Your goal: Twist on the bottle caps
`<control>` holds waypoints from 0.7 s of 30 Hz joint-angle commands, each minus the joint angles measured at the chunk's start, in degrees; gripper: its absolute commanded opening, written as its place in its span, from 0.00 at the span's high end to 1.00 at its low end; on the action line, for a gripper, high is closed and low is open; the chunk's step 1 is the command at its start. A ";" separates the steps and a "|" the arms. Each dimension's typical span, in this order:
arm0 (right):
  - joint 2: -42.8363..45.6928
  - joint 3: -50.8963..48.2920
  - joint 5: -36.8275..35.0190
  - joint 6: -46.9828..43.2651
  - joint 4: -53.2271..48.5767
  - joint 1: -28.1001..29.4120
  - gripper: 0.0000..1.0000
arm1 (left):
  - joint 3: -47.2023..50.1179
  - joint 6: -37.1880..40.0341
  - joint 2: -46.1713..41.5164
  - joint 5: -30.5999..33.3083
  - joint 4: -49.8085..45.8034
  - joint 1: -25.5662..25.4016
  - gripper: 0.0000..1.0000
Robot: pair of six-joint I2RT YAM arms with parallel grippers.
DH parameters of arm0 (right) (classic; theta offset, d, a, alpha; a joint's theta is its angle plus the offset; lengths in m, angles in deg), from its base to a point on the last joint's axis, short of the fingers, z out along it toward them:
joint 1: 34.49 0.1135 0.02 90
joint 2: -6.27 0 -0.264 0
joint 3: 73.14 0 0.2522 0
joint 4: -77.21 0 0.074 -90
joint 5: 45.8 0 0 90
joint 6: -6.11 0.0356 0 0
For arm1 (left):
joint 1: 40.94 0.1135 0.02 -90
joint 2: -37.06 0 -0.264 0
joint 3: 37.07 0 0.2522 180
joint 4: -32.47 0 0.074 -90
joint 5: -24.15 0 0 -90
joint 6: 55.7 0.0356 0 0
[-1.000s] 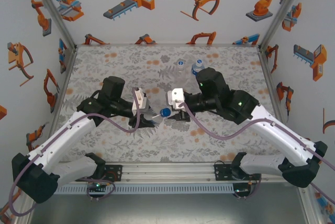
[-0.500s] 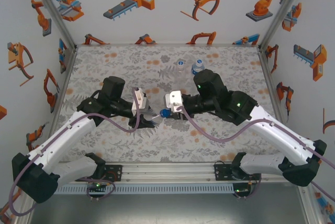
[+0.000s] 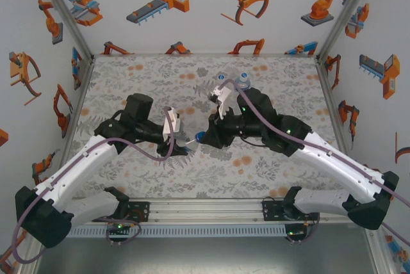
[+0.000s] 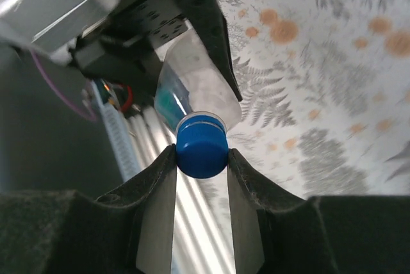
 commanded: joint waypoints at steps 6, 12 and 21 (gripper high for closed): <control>-3.05 -4.61 -14.31 48.41 3.70 0.31 1.00 | -0.02 -1.46 -0.23 -0.09 8.44 -0.55 1.00; -3.94 -2.32 -12.42 47.72 5.62 0.03 0.77 | 0.18 -1.34 -0.19 -0.31 8.70 -0.48 1.00; 4.20 -1.09 -5.68 17.71 7.32 -5.48 0.37 | 0.08 -0.69 0.02 -0.77 7.58 -0.48 1.00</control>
